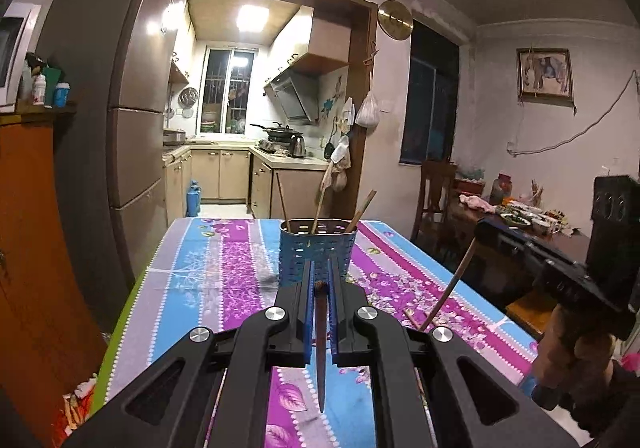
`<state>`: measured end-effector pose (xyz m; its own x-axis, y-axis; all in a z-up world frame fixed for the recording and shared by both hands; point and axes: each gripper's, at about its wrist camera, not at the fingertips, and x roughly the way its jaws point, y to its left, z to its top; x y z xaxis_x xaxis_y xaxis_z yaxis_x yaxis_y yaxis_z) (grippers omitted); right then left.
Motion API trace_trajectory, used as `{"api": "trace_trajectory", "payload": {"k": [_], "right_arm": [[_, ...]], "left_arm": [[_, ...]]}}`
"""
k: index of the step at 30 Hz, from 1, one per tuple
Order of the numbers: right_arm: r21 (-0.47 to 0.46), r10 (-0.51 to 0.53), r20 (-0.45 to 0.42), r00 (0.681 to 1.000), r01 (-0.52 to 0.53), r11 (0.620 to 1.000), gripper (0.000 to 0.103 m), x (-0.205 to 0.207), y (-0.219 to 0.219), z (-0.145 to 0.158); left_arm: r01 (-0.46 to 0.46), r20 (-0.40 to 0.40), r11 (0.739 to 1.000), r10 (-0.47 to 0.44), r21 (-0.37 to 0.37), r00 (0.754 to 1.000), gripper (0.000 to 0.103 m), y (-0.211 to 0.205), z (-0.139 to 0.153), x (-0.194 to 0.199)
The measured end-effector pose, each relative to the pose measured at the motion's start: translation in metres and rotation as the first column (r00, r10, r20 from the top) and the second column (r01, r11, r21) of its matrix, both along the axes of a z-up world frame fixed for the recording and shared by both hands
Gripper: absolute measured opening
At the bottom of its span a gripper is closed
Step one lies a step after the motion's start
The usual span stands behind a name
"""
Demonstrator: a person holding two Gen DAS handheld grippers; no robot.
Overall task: Organize utensils
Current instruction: 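Lift both held chopsticks and carry them above the blue holder, then lower both chopsticks into the holder and open both grippers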
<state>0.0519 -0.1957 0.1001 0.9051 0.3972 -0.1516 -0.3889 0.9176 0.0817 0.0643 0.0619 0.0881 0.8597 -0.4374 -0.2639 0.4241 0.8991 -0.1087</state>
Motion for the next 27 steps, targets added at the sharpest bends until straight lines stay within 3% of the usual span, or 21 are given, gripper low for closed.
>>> {"api": "trace_trajectory", "payload": {"k": [6,10,15,23,27], "right_arm": [[0.007,0.002,-0.055,0.999,-0.002,1.0,0.005,0.008,-0.001,-0.006],[0.003,-0.003,-0.059,0.998,0.004,1.0,0.005,0.018,-0.003,0.002],[0.024,-0.05,-0.027,0.998,0.05,0.998,0.005,0.056,-0.018,0.038],[0.093,-0.145,0.119,0.982,0.134,0.987,0.005,0.118,-0.043,0.114],[0.099,-0.196,0.168,0.966,0.182,0.978,0.005,0.151,-0.049,0.124]], "left_arm": [[0.014,-0.029,1.0,-0.014,0.0,0.999,0.007,-0.006,-0.009,0.01],[0.038,-0.02,0.999,-0.039,-0.015,0.999,0.007,-0.01,0.001,0.027],[0.069,0.042,0.997,-0.067,-0.039,0.997,0.007,-0.025,0.04,0.067],[0.039,0.189,0.998,-0.028,-0.053,0.982,0.007,-0.065,0.114,0.161],[0.01,0.209,1.0,-0.003,-0.03,0.978,0.007,-0.085,0.122,0.201]]}}
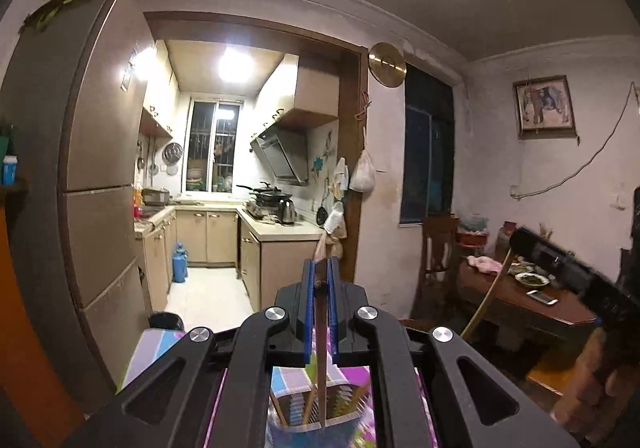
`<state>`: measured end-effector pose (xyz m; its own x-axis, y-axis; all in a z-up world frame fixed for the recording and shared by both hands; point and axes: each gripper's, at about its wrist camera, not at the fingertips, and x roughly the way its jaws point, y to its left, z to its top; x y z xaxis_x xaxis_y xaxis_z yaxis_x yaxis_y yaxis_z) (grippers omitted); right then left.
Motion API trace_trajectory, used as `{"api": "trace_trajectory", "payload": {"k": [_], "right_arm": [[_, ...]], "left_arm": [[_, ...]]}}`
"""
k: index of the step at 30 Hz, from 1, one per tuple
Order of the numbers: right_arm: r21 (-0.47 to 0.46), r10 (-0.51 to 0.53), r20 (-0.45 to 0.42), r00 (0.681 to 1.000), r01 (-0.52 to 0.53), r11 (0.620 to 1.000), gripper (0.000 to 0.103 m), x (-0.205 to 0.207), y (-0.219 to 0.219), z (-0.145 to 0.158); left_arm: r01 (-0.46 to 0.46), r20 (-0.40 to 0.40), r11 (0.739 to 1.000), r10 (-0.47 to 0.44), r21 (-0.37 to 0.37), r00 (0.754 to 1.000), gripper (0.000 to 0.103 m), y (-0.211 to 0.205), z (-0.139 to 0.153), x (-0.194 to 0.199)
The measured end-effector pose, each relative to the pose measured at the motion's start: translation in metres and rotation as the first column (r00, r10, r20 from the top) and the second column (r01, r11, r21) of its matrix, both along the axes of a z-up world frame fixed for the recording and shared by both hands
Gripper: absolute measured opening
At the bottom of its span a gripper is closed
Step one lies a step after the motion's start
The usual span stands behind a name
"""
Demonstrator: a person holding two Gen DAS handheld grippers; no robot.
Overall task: Organize utensils
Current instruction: 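Lower both chopsticks into the holder and open both grippers, then move both open grippers back to the remaining chopsticks on the tablecloth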
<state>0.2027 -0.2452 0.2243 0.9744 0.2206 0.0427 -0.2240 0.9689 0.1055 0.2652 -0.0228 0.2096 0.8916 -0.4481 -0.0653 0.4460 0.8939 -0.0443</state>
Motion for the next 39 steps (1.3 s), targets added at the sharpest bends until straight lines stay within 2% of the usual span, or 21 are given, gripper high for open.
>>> {"api": "trace_trajectory", "payload": {"k": [2,8,11,19,24,25,27,28,30,32,33,36,39], "right_arm": [[0.005,-0.018,0.005,1.0,0.018,1.0,0.005,0.02,-0.002,-0.005],[0.008,-0.057,-0.044,0.997,0.057,0.998,0.005,0.074,-0.006,-0.038],[0.018,-0.056,-0.082,0.995,0.057,0.998,0.005,0.094,-0.006,-0.055],[0.055,-0.023,-0.18,0.983,0.034,0.998,0.005,0.12,0.001,-0.092],[0.016,-0.04,-0.234,0.972,0.044,0.999,0.006,0.127,0.018,-0.113],[0.007,-0.046,-0.244,0.969,0.049,0.999,0.009,0.127,0.02,-0.115],[0.004,-0.062,-0.238,0.969,0.065,0.998,0.023,0.125,0.021,-0.112],[0.008,-0.064,-0.233,0.97,0.068,0.998,0.032,0.123,0.02,-0.109],[0.01,-0.069,-0.199,0.978,0.072,0.997,0.033,0.111,0.015,-0.095],[0.003,-0.073,-0.157,0.985,0.074,0.997,0.033,0.094,0.007,-0.078],[0.003,-0.069,-0.131,0.989,0.07,0.998,0.033,0.081,0.001,-0.069],[-0.013,-0.071,-0.062,0.996,0.07,0.997,0.033,0.039,-0.021,-0.047],[-0.042,-0.09,-0.012,0.996,0.09,0.995,0.033,-0.015,-0.047,-0.032]], "left_arm": [[-0.034,0.008,0.999,0.033,0.039,0.999,0.007,-0.012,-0.006,0.021],[-0.039,-0.018,0.994,0.041,0.098,0.999,0.007,-0.032,-0.034,0.066],[-0.044,-0.063,0.993,0.051,0.109,0.997,0.007,-0.037,-0.058,0.086],[-0.036,-0.148,0.992,0.054,0.12,0.988,0.007,-0.034,-0.105,0.106],[-0.041,-0.178,0.992,0.062,0.12,0.982,0.008,-0.033,-0.126,0.11],[-0.045,-0.184,0.992,0.066,0.115,0.981,0.008,-0.032,-0.128,0.111],[-0.061,-0.19,0.992,0.081,0.11,0.978,0.008,-0.028,-0.128,0.111],[-0.065,-0.183,0.992,0.084,0.108,0.98,0.008,-0.026,-0.126,0.107],[-0.082,-0.147,0.992,0.095,0.095,0.985,0.011,-0.019,-0.112,0.096],[-0.11,-0.105,0.991,0.118,0.073,0.987,0.02,-0.009,-0.098,0.082],[-0.124,-0.069,0.991,0.128,0.054,0.989,0.021,0.0,-0.085,0.069],[-0.167,0.034,0.986,0.166,0.005,0.985,0.032,0.025,-0.058,0.024],[-0.187,0.134,0.982,0.186,-0.001,0.973,0.043,0.049,-0.042,-0.032]]}}
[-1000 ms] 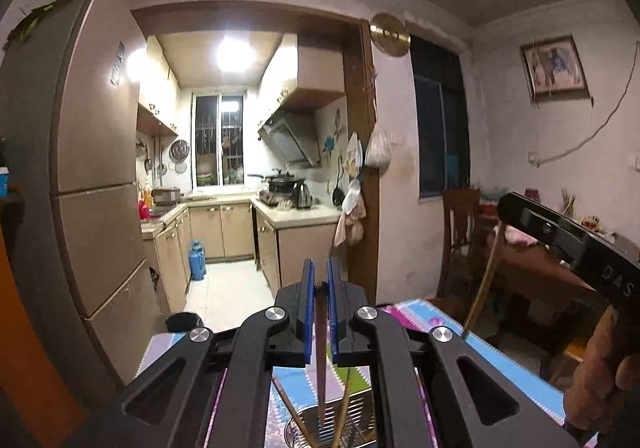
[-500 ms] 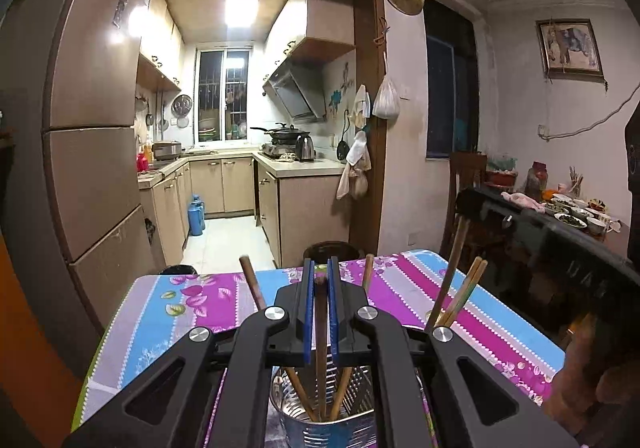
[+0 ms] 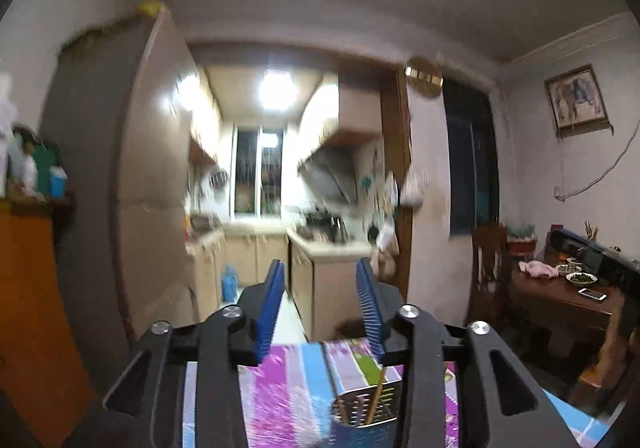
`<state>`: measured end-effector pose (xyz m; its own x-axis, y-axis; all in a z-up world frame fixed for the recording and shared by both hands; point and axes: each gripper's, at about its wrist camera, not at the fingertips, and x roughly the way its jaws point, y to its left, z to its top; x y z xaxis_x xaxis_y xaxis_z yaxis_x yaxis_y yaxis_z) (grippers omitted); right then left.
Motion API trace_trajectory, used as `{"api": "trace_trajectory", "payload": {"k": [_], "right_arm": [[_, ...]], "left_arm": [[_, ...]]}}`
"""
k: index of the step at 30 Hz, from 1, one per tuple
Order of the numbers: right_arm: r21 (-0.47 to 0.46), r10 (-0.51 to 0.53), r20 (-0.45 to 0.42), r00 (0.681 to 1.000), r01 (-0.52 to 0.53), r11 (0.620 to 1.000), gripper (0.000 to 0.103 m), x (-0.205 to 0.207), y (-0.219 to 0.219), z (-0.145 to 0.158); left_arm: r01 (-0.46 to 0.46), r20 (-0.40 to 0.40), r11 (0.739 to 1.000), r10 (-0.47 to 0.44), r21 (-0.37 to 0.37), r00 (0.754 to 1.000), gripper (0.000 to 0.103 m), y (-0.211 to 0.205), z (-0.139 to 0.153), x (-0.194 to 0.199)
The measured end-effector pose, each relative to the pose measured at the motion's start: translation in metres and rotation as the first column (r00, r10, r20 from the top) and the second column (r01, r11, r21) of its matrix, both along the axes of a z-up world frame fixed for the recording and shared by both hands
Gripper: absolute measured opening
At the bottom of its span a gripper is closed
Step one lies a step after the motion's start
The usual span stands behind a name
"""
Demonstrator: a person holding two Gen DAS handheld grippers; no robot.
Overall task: Organize utensils
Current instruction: 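Move both open grippers back to the remaining chopsticks on the tablecloth, then close the left gripper on a chopstick while the right gripper grasps another chopstick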
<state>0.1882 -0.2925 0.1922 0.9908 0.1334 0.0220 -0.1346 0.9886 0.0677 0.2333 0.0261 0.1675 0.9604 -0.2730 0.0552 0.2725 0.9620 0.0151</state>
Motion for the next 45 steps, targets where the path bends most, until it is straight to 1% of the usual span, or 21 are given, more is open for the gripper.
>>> {"api": "trace_trajectory", "payload": {"k": [2,5,7,9,11,12,14,16,18,19,20,21,23,25,28,30,34,37,40,43,45], "right_arm": [[-0.026,-0.02,0.015,1.0,0.02,0.999,0.035,-0.037,-0.017,0.004],[-0.069,-0.051,0.019,0.999,0.052,0.996,0.037,-0.09,-0.039,0.002],[-0.105,-0.066,0.007,0.998,0.066,0.992,0.037,-0.119,-0.047,-0.005],[-0.144,-0.093,-0.015,0.996,0.09,0.986,0.038,-0.149,-0.052,-0.02],[-0.15,-0.1,-0.067,0.993,0.09,0.985,0.039,-0.17,-0.054,-0.041],[-0.154,-0.104,-0.088,0.991,0.09,0.984,0.039,-0.175,-0.051,-0.05],[-0.167,-0.117,-0.158,0.98,0.09,0.982,0.039,-0.188,-0.046,-0.081],[-0.174,-0.12,-0.222,0.968,0.082,0.981,0.039,-0.196,-0.037,-0.108],[-0.165,-0.097,-0.321,0.942,0.045,0.985,0.036,-0.199,-0.022,-0.148],[-0.156,-0.089,-0.347,0.934,0.035,0.987,0.032,-0.198,-0.017,-0.159],[-0.14,-0.077,-0.387,0.919,0.024,0.99,0.032,-0.197,-0.01,-0.176],[-0.129,-0.069,-0.423,0.904,0.016,0.992,0.032,-0.196,-0.002,-0.193],[-0.1,-0.06,-0.479,0.876,0.014,0.995,0.029,-0.195,0.009,-0.221],[-0.044,-0.033,-0.514,0.857,0.012,0.999,0.029,-0.197,0.014,-0.24],[-0.014,-0.027,-0.541,0.841,0.022,1.0,0.029,-0.198,0.021,-0.257],[-0.013,-0.032,-0.545,0.838,0.03,0.999,0.029,-0.199,0.024,-0.266],[-0.04,-0.058,-0.532,0.845,0.043,0.998,0.026,-0.204,0.031,-0.273],[-0.054,-0.065,-0.529,0.846,0.043,0.998,0.026,-0.207,0.033,-0.276],[-0.081,-0.078,-0.52,0.851,0.042,0.996,0.026,-0.21,0.035,-0.276],[-0.111,-0.088,-0.511,0.855,0.036,0.993,0.026,-0.209,0.042,-0.278],[-0.131,-0.097,-0.498,0.862,0.036,0.991,0.026,-0.21,0.046,-0.279]], "left_arm": [[-0.011,0.035,1.0,0.01,0.028,0.999,0.054,0.011,0.005,-0.033],[-0.046,0.053,0.995,0.042,0.084,0.998,0.063,0.033,0.002,-0.082],[-0.081,0.044,0.989,0.076,0.123,0.996,0.065,0.048,-0.004,-0.11],[-0.102,0.003,0.982,0.103,0.158,0.995,0.065,0.063,-0.017,-0.133],[-0.129,-0.042,0.974,0.139,0.189,0.989,0.065,0.075,-0.036,-0.153],[-0.138,-0.086,0.968,0.159,0.208,0.984,0.065,0.083,-0.054,-0.165],[-0.142,-0.138,0.963,0.177,0.231,0.975,0.065,0.094,-0.086,-0.185],[-0.143,-0.21,0.948,0.207,0.283,0.955,0.063,0.098,-0.135,-0.21],[-0.115,-0.286,0.952,0.198,0.282,0.938,0.058,0.102,-0.171,-0.227],[-0.093,-0.343,0.956,0.189,0.277,0.92,0.056,0.101,-0.196,-0.237],[-0.088,-0.365,0.955,0.192,0.282,0.911,0.052,0.102,-0.212,-0.244],[-0.081,-0.399,0.95,0.203,0.302,0.894,0.052,0.098,-0.236,-0.252],[-0.076,-0.44,0.944,0.22,0.322,0.87,0.051,0.094,-0.267,-0.259],[-0.074,-0.459,0.945,0.222,0.317,0.86,0.05,0.091,-0.284,-0.262],[-0.073,-0.447,0.947,0.214,0.311,0.869,0.048,0.089,-0.294,-0.262],[-0.074,-0.454,0.954,0.206,0.291,0.867,0.047,0.09,-0.295,-0.255],[-0.073,-0.482,0.965,0.191,0.253,0.855,0.028,0.092,-0.295,-0.234],[-0.067,-0.492,0.968,0.182,0.242,0.851,0.018,0.093,-0.3,-0.229],[-0.072,-0.483,0.97,0.179,0.232,0.857,0.017,0.093,-0.301,-0.231],[-0.085,-0.447,0.954,0.212,0.286,0.869,0.017,0.086,-0.303,-0.232],[-0.089,-0.432,0.948,0.221,0.304,0.874,0.017,0.083,-0.303,-0.235]]}}
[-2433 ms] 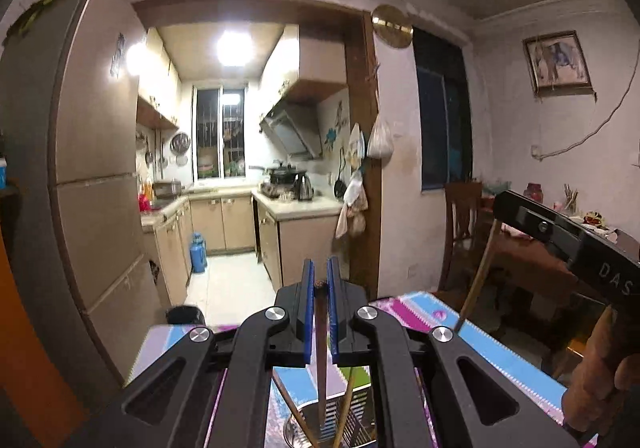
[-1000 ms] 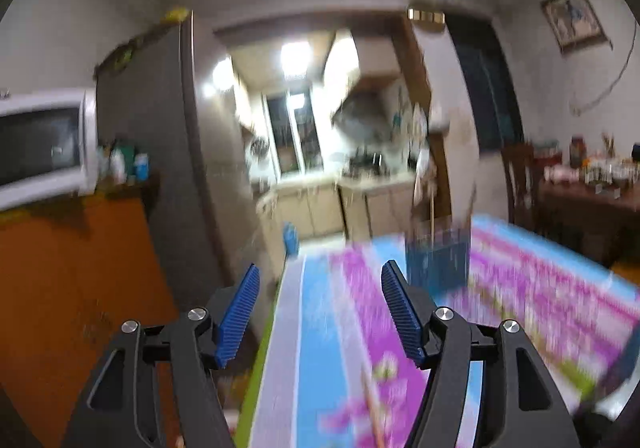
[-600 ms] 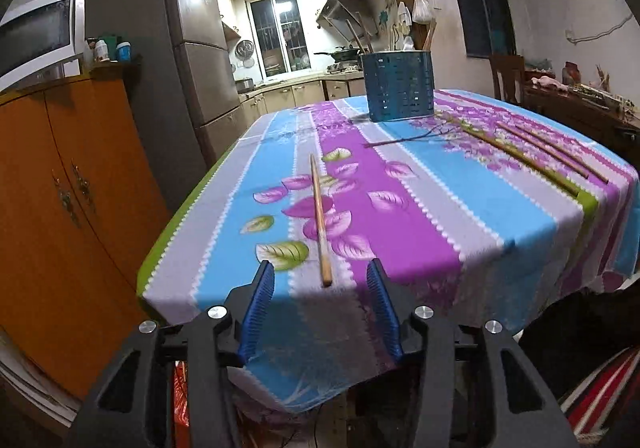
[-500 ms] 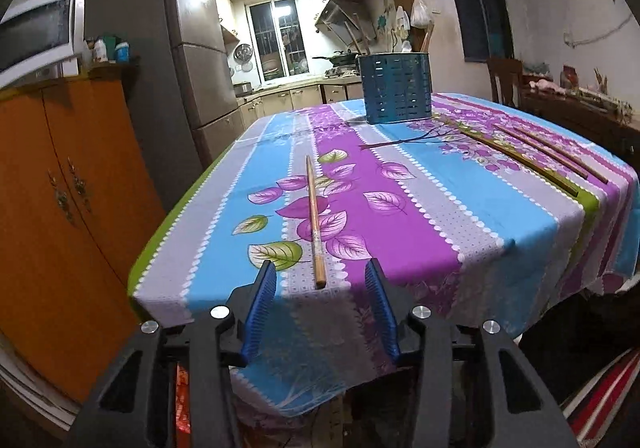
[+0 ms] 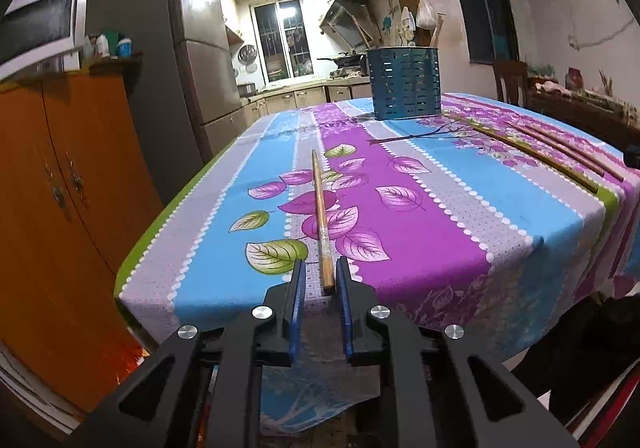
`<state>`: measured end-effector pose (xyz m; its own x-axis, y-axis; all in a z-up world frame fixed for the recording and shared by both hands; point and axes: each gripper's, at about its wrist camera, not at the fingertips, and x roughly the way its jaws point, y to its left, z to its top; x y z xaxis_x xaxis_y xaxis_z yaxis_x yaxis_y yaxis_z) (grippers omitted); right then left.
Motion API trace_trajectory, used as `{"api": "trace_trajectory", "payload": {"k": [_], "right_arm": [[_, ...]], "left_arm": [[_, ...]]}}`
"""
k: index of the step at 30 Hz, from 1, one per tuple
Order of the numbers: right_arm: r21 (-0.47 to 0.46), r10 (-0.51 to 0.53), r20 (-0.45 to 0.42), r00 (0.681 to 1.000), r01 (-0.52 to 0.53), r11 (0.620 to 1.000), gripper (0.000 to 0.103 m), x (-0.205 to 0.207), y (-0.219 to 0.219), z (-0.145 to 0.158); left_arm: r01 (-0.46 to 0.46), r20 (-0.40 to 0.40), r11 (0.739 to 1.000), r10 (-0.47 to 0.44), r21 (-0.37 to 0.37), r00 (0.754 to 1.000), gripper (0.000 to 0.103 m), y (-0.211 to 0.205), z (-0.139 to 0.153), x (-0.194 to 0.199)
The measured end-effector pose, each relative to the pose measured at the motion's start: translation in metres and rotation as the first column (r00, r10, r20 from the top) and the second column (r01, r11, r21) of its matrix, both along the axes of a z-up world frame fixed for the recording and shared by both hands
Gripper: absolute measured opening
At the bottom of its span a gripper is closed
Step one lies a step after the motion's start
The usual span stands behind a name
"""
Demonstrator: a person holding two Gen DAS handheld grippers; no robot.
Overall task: Organize utensils
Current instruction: 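Close the left gripper on a chopstick while the right gripper grasps another chopstick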
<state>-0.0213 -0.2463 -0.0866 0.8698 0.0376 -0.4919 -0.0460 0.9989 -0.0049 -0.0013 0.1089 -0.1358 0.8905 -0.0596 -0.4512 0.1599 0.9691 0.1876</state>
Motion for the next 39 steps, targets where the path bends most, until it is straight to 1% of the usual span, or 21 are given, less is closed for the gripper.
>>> {"api": "trace_trajectory", "payload": {"k": [3,5,10,14,16,21,25,34,39], "right_arm": [[-0.037,-0.006,0.028,1.0,0.007,0.999,0.026,0.0,0.006,-0.001],[-0.06,-0.013,0.038,0.999,0.016,0.998,0.026,0.003,0.01,-0.003],[-0.078,-0.041,0.035,0.999,0.044,0.996,0.026,0.017,0.009,-0.013],[-0.057,-0.061,0.011,0.998,0.062,0.996,0.018,0.034,0.004,-0.027],[-0.048,-0.07,0.002,0.998,0.07,0.996,0.016,0.039,0.002,-0.031],[-0.035,-0.078,0.039,0.996,0.079,0.996,0.014,0.042,-0.001,-0.037],[-0.018,-0.087,0.045,0.995,0.088,0.996,0.006,0.042,0.002,-0.038],[0.011,-0.097,0.032,0.995,0.097,0.995,0.005,0.041,0.001,-0.033],[0.02,-0.106,0.044,0.993,0.105,0.994,0.005,0.036,-0.003,-0.024]], "left_arm": [[0.001,0.011,1.0,-0.001,-0.002,1.0,0.016,0.0,-0.001,-0.001],[0.014,0.013,1.0,-0.013,-0.022,1.0,0.008,0.0,-0.002,0.0],[0.008,0.018,0.999,-0.007,-0.05,1.0,0.008,-0.001,-0.003,0.004],[0.014,0.022,0.999,-0.013,-0.044,1.0,0.008,-0.005,-0.004,0.006],[0.014,0.026,0.999,-0.013,-0.039,1.0,0.008,-0.006,-0.004,0.007],[0.012,0.032,0.999,-0.011,-0.03,0.999,0.008,-0.008,-0.005,0.006],[0.009,0.036,0.999,-0.007,-0.032,0.999,0.008,-0.007,-0.006,0.007],[-0.001,0.029,1.0,0.001,-0.012,1.0,0.007,-0.012,-0.004,0.007],[-0.01,0.034,1.0,0.01,0.004,0.999,0.007,-0.017,-0.002,0.005]]}}
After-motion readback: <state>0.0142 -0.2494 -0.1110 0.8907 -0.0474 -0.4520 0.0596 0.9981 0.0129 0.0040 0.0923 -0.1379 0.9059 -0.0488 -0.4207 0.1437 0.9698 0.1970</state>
